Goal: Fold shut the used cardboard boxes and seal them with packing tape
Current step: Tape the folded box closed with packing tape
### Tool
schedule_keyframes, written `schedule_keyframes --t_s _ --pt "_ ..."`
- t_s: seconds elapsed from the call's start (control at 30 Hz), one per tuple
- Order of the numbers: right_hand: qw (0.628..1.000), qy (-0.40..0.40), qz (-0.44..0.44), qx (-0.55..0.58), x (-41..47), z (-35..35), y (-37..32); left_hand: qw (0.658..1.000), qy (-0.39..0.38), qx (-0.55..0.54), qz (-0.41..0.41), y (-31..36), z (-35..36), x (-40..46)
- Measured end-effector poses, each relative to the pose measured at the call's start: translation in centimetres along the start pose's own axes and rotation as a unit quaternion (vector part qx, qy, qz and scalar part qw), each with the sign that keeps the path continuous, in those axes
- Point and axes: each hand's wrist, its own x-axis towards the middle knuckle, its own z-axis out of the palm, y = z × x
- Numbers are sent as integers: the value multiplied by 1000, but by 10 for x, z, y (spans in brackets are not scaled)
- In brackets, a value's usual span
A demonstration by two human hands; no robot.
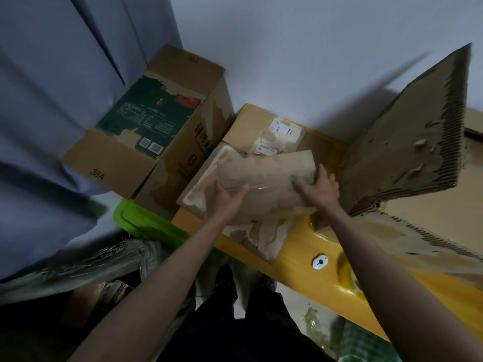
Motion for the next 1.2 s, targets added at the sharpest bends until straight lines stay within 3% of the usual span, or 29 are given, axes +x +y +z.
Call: schedule_keyframes --t_s 0.13,0.23,0.33,0.4,0.5,0.57,0.67,0.87,1.0,1.2 --pt "993 -1 1 118 -13 -13 -15 997 32 -67 4 40 -16 0" --pt "970 19 -26 239 -28 -19 -26 988 54 -123 69 63 -41 -13" --pt "913 99 -44 394 -52 -17 -26 963 115 -206 132 68 -71 -19" --pt "874 84 -16 478 -64 -20 -18 953 89 -265 117 63 -93 -15" --pt "899 -18 -1 438 -71 -23 -14 965 -10 -245 92 57 -110 -13" --pt "909 -61 9 412 -73 -16 -11 974 -27 -212 73 48 -109 -12" --pt "901 -74 6 428 -76 -2 -6 978 -9 -205 27 20 -108 -6" --pt "894 -112 49 431 -95 28 7 978 -64 -199 16 -1 -96 -15" --pt "905 -92 51 412 -109 51 14 984 -77 -154 36 -9 -93 -13" --pt "936 -2 31 350 -108 71 7 983 -79 86 142 -22 -93 -13"
